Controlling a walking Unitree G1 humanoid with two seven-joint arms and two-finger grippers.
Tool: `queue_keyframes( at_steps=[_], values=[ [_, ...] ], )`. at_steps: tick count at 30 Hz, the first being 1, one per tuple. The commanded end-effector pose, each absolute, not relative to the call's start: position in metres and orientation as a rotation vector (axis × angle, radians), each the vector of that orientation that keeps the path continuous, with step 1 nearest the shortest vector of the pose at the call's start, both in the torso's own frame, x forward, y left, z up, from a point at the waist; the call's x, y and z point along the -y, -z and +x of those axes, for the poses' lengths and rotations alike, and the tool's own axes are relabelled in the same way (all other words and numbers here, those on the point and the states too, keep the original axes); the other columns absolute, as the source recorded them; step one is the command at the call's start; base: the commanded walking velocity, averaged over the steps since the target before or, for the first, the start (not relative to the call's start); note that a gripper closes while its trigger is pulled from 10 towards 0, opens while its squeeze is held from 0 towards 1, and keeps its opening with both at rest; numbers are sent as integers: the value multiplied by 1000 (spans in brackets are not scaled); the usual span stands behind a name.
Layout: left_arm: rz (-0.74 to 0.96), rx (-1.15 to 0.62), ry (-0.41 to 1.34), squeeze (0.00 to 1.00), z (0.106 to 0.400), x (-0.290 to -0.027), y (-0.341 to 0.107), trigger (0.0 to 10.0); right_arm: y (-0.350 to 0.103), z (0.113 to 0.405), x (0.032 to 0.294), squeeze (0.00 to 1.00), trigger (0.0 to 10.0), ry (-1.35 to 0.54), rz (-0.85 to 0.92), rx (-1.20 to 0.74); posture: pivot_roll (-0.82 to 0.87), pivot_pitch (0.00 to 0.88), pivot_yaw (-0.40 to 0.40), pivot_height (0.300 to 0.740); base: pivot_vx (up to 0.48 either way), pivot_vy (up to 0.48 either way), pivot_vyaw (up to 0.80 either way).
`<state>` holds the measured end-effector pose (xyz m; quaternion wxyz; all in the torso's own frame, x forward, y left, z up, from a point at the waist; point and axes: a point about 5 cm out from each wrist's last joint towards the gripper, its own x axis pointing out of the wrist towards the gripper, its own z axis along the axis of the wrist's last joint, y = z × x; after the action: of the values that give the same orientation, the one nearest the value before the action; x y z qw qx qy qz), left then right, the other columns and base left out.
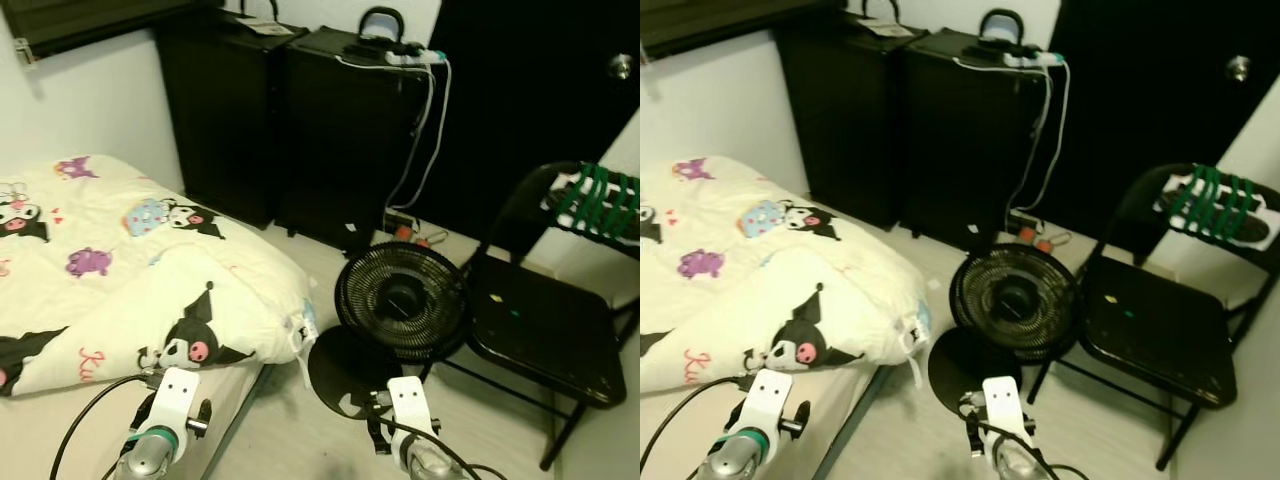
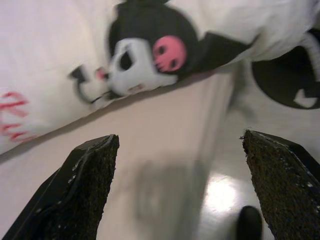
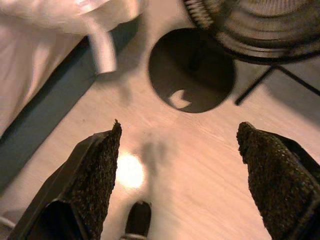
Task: Clean up the room
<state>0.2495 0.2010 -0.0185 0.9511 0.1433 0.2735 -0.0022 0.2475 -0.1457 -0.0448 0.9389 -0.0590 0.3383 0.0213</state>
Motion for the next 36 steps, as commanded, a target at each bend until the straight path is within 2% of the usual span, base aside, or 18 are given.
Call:
queue_keyframes(
  at_steps=[1, 18, 25, 36],
  values=[
    [310, -584, 32, 0, 244, -199, 26, 10000, 51, 241, 144, 0, 10000, -50, -128, -722, 74, 0, -9, 740, 0, 0, 800],
    [347, -519, -23, 0, 253, -207, 17, 10000, 50, 243, 143, 0, 10000, -6, -73, -729, 90, 0, -28, 740, 0, 0, 800],
    [332, -524, -71, 0, 250, -218, 17, 10000, 47, 248, 142, 0, 10000, -32, -74, -718, 99, 0, -35, 740, 0, 0, 800],
    [338, -510, -73, 0, 249, -220, 16, 10000, 45, 250, 139, 0, 10000, -33, -59, -705, 102, 0, -28, 740, 0, 0, 800]
  ],
)
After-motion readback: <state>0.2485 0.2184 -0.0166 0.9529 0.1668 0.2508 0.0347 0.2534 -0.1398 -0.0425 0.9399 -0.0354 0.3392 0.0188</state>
